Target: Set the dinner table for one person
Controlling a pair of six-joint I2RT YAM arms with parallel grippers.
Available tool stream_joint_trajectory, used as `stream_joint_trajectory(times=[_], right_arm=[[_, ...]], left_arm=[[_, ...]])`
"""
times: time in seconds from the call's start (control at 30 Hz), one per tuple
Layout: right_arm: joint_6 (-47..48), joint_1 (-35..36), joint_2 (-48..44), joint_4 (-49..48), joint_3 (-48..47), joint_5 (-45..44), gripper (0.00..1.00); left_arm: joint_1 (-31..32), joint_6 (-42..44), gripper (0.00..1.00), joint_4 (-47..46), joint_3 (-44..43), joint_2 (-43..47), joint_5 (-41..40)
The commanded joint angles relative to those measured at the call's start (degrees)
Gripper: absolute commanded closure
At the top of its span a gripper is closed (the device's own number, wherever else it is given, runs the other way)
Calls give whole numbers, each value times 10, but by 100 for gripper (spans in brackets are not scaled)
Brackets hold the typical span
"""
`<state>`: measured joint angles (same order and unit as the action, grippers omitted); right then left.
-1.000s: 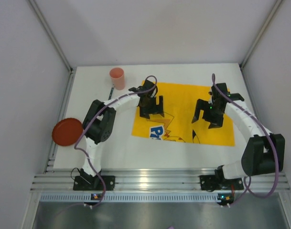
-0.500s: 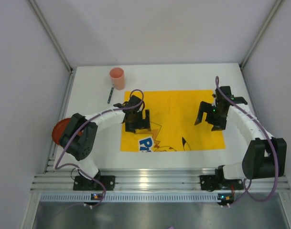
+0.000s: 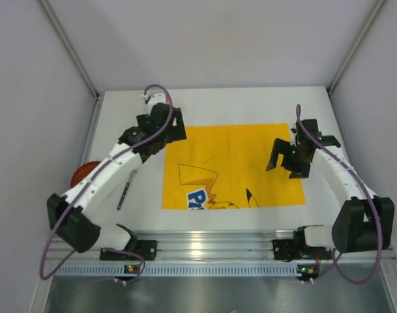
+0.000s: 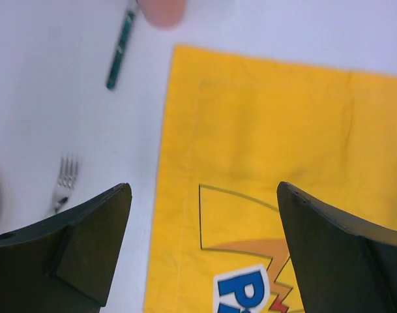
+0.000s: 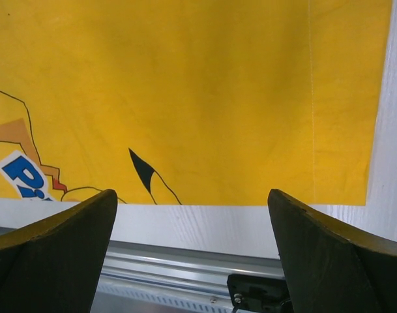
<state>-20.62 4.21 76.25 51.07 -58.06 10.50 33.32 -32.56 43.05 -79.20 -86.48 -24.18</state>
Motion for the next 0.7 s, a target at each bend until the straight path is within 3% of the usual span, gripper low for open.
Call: stream_joint_trajectory(times=[0.0,0.03,0.1,0.17,0.43,0.67], right_arm=[[8,-10,-33,-13,14,2,0],[8,-9,-35,-13,21,4,0],[6,-9,-47,-9,28,6,0],[8,-9,-64,-6,37,8,0],[23,-9,-88,23,45,0,0],[19,-9,-118,32,51,-14,0]], left_arm=[[-19,63,1,-161,65,130,-128],[-39,111,1,-199,83,155,-84],[-98,116,1,-224,73,147,-48],[-157,115,1,-188,-7,85,10],[-243,84,6,-129,-252,-130,131],[-294,47,13,-82,-365,-256,191]])
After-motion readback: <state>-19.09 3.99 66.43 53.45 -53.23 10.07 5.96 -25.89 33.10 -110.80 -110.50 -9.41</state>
